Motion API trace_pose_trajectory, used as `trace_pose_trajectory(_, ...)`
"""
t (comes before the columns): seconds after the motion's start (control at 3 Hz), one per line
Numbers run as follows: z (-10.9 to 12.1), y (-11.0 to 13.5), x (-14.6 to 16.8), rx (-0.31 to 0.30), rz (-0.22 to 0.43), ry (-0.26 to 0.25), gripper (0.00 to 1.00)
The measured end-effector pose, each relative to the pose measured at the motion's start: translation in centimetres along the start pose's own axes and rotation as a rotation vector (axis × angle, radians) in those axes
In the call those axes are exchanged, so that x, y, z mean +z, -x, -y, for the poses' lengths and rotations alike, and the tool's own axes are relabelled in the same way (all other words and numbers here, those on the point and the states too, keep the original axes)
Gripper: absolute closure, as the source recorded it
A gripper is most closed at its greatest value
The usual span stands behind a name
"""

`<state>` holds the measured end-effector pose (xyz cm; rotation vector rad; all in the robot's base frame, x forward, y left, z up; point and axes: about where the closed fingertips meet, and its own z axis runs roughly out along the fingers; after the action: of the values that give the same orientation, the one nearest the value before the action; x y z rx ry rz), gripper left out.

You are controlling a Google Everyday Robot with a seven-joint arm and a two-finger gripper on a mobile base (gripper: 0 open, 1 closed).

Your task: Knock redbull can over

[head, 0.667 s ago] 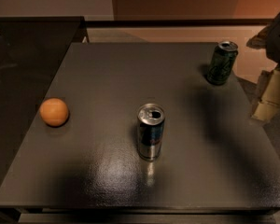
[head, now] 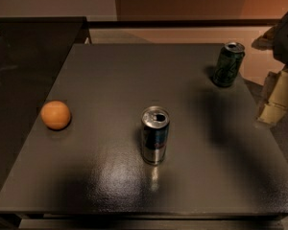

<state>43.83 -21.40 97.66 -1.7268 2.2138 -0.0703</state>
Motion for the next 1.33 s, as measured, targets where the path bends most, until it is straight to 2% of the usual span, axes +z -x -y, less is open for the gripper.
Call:
trace_pose_trajectory(1.0, -6.0, 6.3, 3.8, -0.144, 0.231, 0.148, 0.00)
trace_pose_trajectory(1.33, -7.9, 8.7, 4.8, -0.176, 0.304, 0.165, 0.00)
